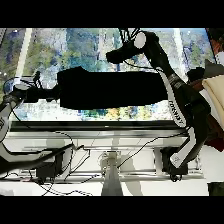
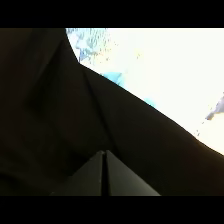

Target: Fold the clothes and pants, and hang the long-sleeved shirts on hangers.

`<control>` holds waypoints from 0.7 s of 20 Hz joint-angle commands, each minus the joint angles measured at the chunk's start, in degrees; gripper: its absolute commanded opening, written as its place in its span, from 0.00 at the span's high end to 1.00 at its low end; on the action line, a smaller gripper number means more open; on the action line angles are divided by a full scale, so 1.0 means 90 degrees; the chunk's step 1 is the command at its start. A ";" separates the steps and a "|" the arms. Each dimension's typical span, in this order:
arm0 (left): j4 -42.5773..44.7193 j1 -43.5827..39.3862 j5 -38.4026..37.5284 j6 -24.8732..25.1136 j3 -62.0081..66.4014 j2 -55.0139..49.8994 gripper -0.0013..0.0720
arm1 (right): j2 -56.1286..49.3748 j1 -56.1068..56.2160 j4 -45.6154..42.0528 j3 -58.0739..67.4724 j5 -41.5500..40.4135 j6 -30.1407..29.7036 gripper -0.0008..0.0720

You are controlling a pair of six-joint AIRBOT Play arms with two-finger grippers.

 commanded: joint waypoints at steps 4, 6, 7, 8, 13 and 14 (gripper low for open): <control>0.1489 -0.0107 -0.2135 -0.0527 0.2431 0.0532 0.97 | -0.0010 0.0032 -0.0104 0.0000 -0.0148 -0.0051 0.97; 0.1999 -0.0180 -0.3062 -0.0794 0.3483 0.0787 0.97 | -0.0063 0.0085 -0.0107 0.0000 -0.0279 -0.0092 0.97; 0.2098 -0.0216 -0.3407 -0.0984 0.3903 0.0901 0.97 | -0.0107 0.0117 -0.0104 -0.0002 -0.0369 -0.0090 0.97; 0.2108 -0.0270 -0.3694 -0.1129 0.4279 0.1025 0.97 | -0.0158 0.0168 -0.0078 -0.0005 -0.0483 -0.0090 0.97; 0.2101 -0.0542 -0.3937 -0.1154 0.4777 0.1542 0.97 | -0.0214 0.0724 0.0447 -0.0347 -0.1860 0.0007 0.97; 0.2103 -0.0593 -0.3934 -0.1154 0.4777 0.1571 0.97 | -0.0274 0.0899 0.0605 -0.0389 -0.2130 0.0214 0.97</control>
